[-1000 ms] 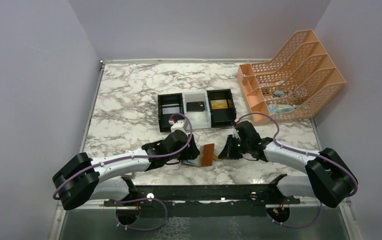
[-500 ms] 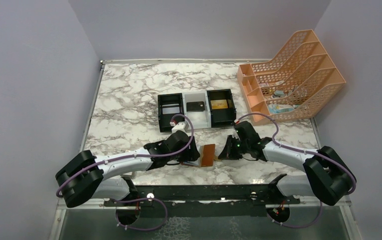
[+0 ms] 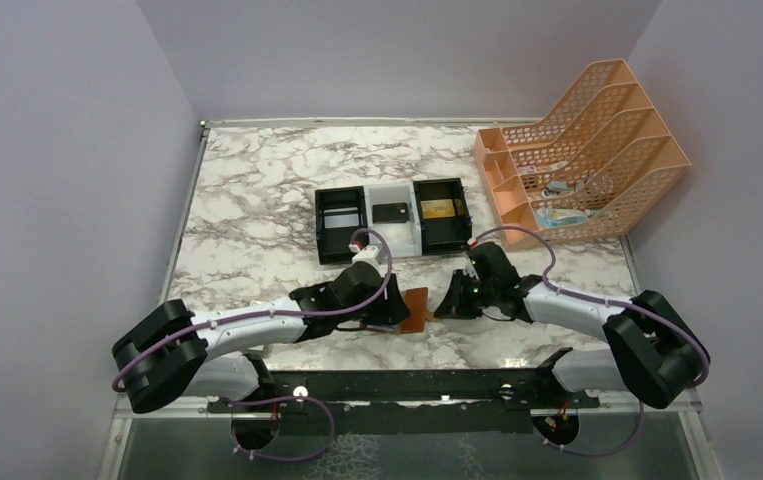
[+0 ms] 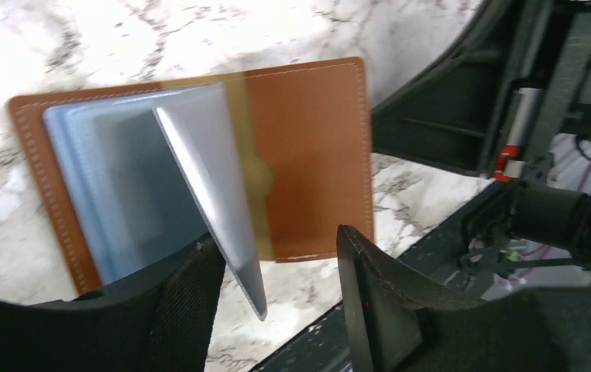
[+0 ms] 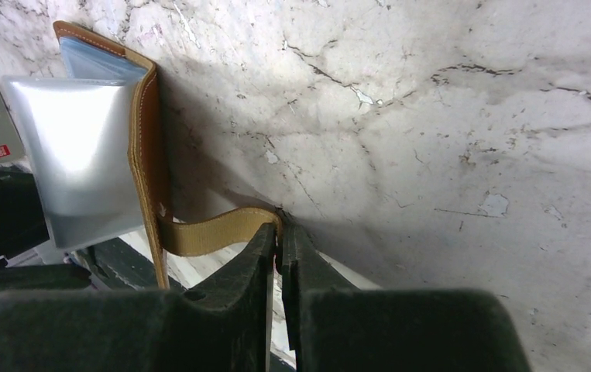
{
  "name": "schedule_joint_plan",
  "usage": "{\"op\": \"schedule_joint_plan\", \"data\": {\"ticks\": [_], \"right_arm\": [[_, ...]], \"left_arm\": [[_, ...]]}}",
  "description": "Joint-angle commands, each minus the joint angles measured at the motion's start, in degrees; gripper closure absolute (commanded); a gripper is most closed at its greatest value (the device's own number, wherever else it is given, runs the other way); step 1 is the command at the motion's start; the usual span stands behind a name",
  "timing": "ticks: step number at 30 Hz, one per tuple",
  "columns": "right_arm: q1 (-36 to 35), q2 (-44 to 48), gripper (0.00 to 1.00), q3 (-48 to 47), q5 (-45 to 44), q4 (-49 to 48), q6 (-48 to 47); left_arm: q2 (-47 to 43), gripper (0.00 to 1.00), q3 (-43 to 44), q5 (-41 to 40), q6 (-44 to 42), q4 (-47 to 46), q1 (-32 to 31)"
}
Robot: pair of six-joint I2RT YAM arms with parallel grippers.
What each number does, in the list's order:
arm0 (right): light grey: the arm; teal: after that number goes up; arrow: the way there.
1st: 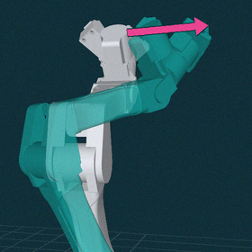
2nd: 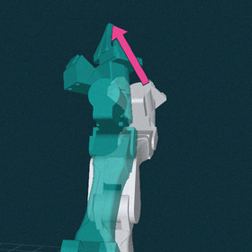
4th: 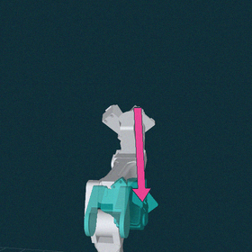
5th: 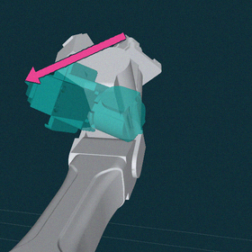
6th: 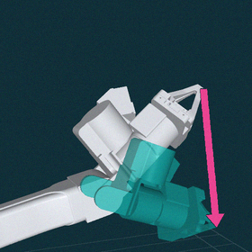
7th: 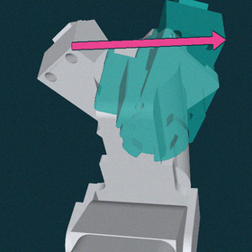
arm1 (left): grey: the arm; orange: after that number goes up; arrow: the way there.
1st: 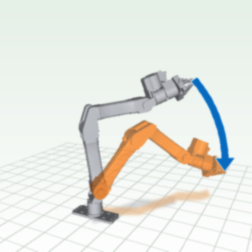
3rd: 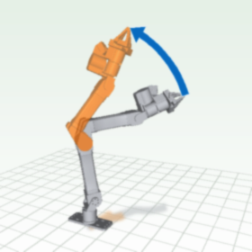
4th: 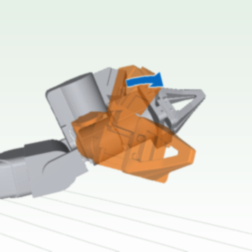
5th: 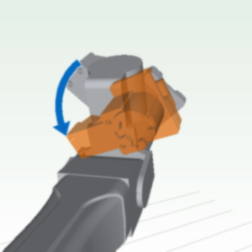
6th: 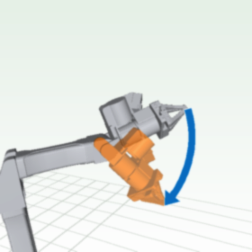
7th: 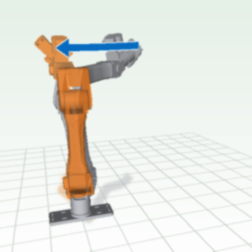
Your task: Take the credit cards out of the card holder
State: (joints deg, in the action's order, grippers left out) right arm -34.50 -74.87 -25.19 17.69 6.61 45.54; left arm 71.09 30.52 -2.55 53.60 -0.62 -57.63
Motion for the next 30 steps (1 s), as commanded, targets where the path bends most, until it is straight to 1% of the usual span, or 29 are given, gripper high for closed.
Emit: {"op": "schedule_joint_plan", "data": {"ticks": [1, 3, 5, 6, 10, 12, 15, 20, 22, 24, 26, 28, 30], "right_arm": [[0.2, 1.7, 0.89, 1.0, -2.0, -0.2, 0.8], [0.2, 3.4, 0.85, 1.2, -2.8, 0.3, 1.3], [0.2, 5.4, 0.75, 1.0, -4.0, 1.5, 1.8], [0.1, 6.6, 0.72, 0.8, -4.7, 2.2, 2.0], [0.2, 10.8, 0.63, -1.4, -9.2, 7.5, 2.4], [0.2, 12.5, 0.61, -2.9, -11.3, 9.9, 2.2], [0.2, 14.0, 0.61, -5.5, -11.5, 11.5, 1.5], [0.2, 13.8, 0.61, -10.5, -9.2, 13.3, 1.0], [0.2, 14.1, 0.6, -12.1, -9.6, 14.2, 0.7], [0.2, 14.5, 0.58, -13.1, -9.5, 14.1, -0.2], [0.2, 14.3, 0.58, -13.9, -7.2, 12.9, -1.3], [0.2, 13.2, 0.7, -14.8, -3.4, 12.0, -2.1], [0.2, 11.6, 0.8, -15.0, -0.2, 10.2, -2.3]], "left_arm": [[2.7, 0.45, 0.5, 6.4, -1.5, -10.1, -0.8], [4.6, 0.45, 0.9, 7.5, -1.8, -12.5, -1.5], [6.9, 0.45, 2.1, 8.3, -2.7, -13.3, -2.1], [7.9, 0.45, 2.8, 8.4, -3.2, -13.3, -2.4], [10.5, 0.45, 4.4, 8.2, -4.0, -13.4, -2.9], [11.1, 0.44, 4.6, 8.2, -4.3, -13.5, -3.0], [11.5, 0.44, 4.5, 8.3, -5.1, -13.5, -3.2], [12.8, 0.44, 4.1, 9.1, -5.7, -13.5, -3.2], [12.9, 0.43, 4.2, 9.1, -6.1, -13.5, -3.3], [12.3, 0.41, 4.5, 9.1, -6.6, -13.4, -3.3], [11.9, 0.42, 5.0, 9.0, -7.6, -13.4, -3.3], [12.0, 0.47, 5.7, 9.3, -9.1, -13.4, -3.3], [12.6, 0.5, 6.2, 9.8, -9.8, -13.4, -3.4]]}}
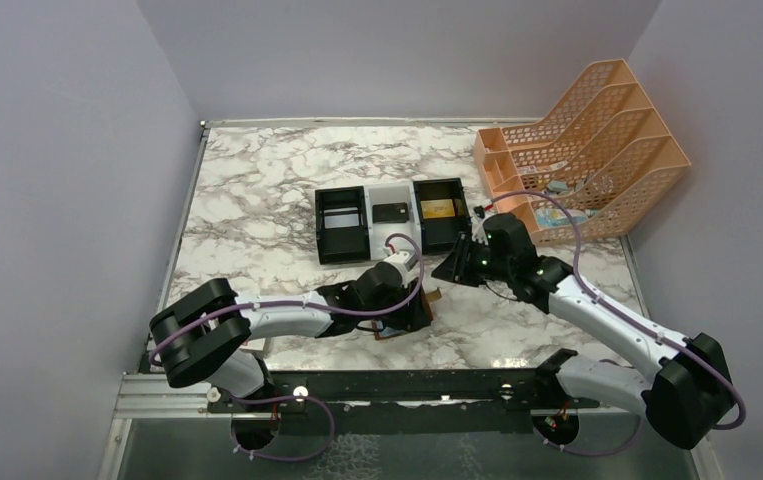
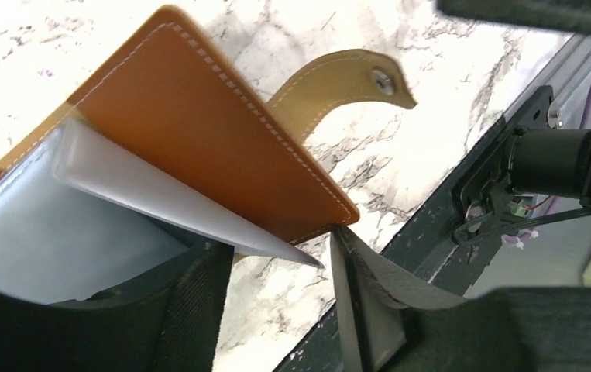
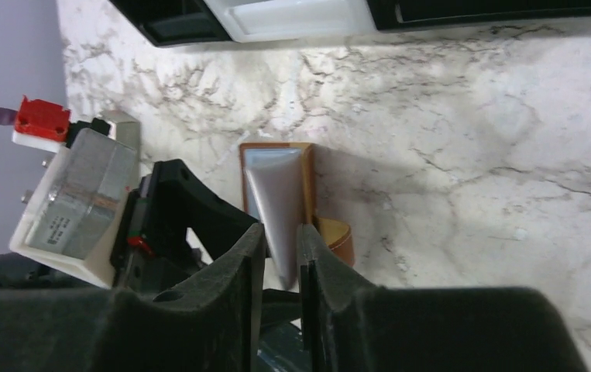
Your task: Take the credit cards out of the card holder
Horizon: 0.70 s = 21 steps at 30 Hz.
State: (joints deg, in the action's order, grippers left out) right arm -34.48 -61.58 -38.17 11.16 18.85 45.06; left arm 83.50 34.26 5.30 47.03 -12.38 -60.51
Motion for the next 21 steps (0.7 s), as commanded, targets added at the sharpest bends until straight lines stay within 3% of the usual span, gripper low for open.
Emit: {"op": "schedule_joint_plan", "data": {"ticks": [1, 10, 15, 21], "right_arm": [[0.1, -2.7, 0.86, -1.9, 7.3, -2.8, -1.6], [0.2, -12.2, 0.92, -1.2, 15.9, -8.5, -3.0], [0.1, -16.3, 0.75, -2.6, 16.3, -7.8, -5.8], [0.1, -22.1, 0.75, -2.3, 15.3, -6.9, -8.7]], "left_arm": [[0.5, 0.51, 2.6, 2.3, -3.2, -1.8, -0.5], [1.5, 0.53, 2.8, 3.9, -4.6, -2.2, -0.5], [2.3, 0.53, 3.5, 4.7, -5.0, -2.2, -0.5], [2.4, 0.53, 3.4, 4.7, -5.2, -2.2, -0.5]]}}
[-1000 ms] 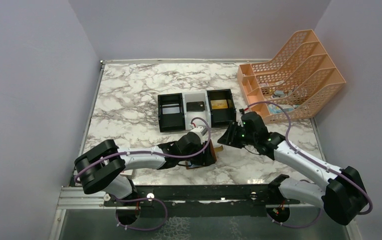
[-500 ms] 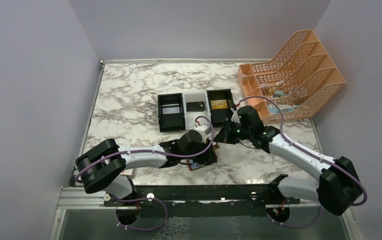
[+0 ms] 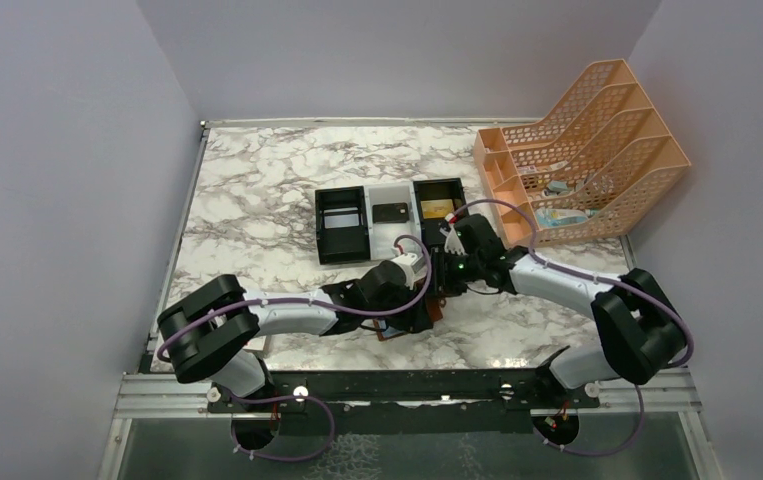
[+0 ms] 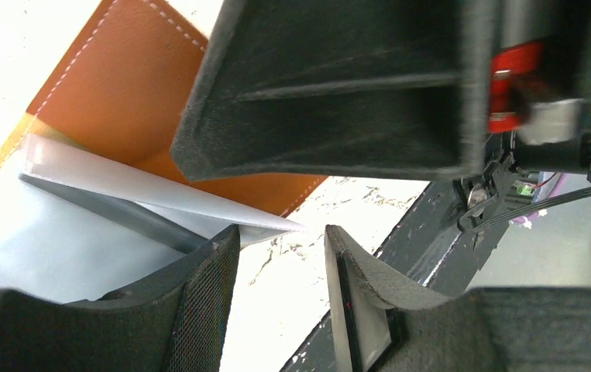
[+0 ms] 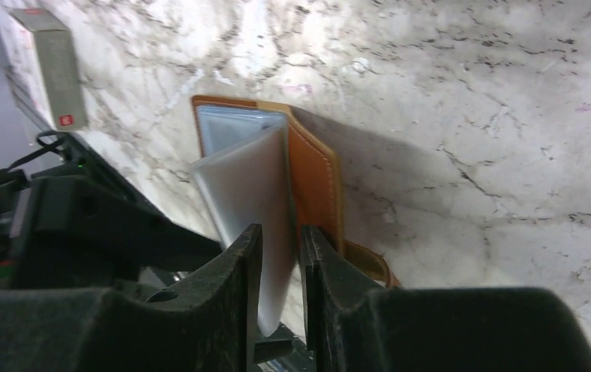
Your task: Take the credit cards out of the card holder
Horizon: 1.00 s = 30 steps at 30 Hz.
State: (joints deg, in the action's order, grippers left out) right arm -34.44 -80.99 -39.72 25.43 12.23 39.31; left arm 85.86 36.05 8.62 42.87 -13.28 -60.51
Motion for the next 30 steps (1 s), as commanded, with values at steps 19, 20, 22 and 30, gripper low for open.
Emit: {"op": "schedule_joint_plan", "data": {"ticks": [19, 20, 22, 30], "right_arm": [[0.1, 2.2, 0.89, 16.1, -1.9, -10.7, 8.8], [0.1, 2.8, 0.89, 16.3, -2.4, -10.6, 9.3], [0.1, 3.8, 0.88, 16.7, -3.1, -10.4, 9.7], [0.1, 4.2, 0.88, 16.0, -4.1, -9.9, 9.3]], "left_arm": [[-11.6, 0.39, -1.1, -9.7, 0.0, 7.9, -0.5], [-12.7, 0.38, -1.1, -11.0, 0.2, 9.1, -0.5], [-15.3, 0.37, -1.3, -13.9, 0.2, 11.5, -0.5], [-19.8, 0.29, -2.7, -16.6, 0.4, 15.2, 0.4]]}}
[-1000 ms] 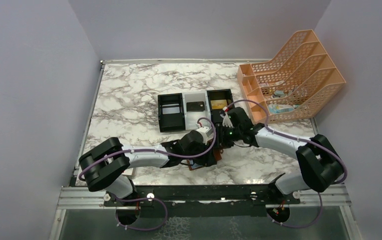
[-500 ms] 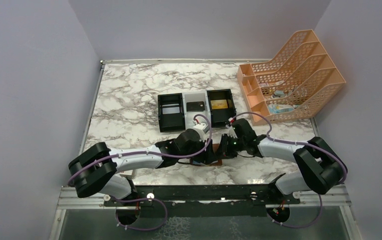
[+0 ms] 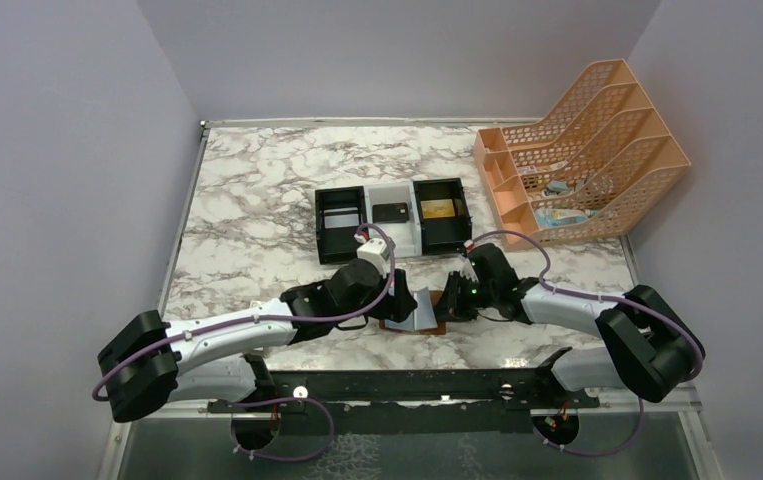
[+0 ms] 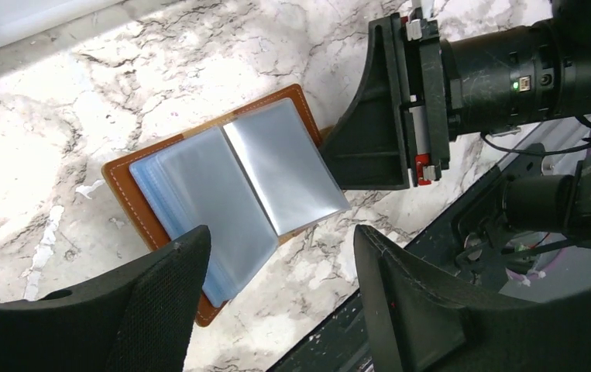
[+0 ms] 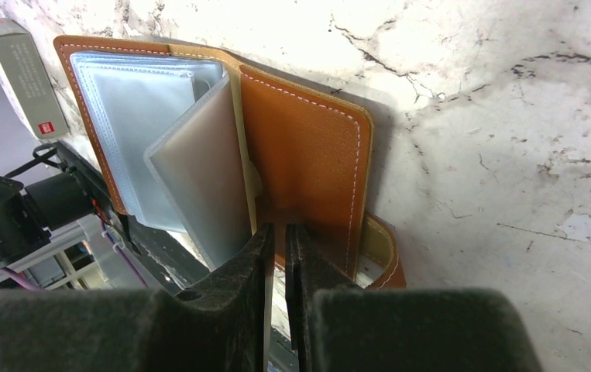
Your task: Take the credit cards out of the card holder
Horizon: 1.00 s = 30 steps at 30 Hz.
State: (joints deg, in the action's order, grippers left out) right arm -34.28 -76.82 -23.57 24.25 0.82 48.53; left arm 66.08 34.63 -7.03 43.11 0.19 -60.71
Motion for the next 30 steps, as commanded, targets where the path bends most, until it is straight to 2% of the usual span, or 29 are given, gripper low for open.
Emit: {"op": "schedule_joint_plan", "data": {"ticks": [1, 11, 19, 25, 30], "right_arm": [[-0.1, -0.1, 0.88, -0.1, -3.1, 1.5, 0.1], [0.0, -1.1, 0.88, -0.9, -3.4, 2.0, -0.3], [-0.1, -2.8, 0.88, -0.6, -2.0, 0.6, -0.1], [0.0, -1.7, 0.88, -0.5, -2.8, 1.5, 0.1], [-0.1, 2.2, 0.83, -2.4, -5.5, 6.2, -0.8]], "left_arm": [[0.9, 0.29, -1.1, 0.7, 0.2, 1.0, 0.7], [9.4, 0.37, -1.7, 6.3, 4.9, -5.6, 0.9], [10.4, 0.43, -3.7, 9.0, 7.3, -11.5, 1.4], [10.4, 0.41, -2.2, 5.8, 7.7, -6.6, 1.4], [10.7, 0.4, -0.7, 3.8, 5.9, -3.4, 1.7]]}}
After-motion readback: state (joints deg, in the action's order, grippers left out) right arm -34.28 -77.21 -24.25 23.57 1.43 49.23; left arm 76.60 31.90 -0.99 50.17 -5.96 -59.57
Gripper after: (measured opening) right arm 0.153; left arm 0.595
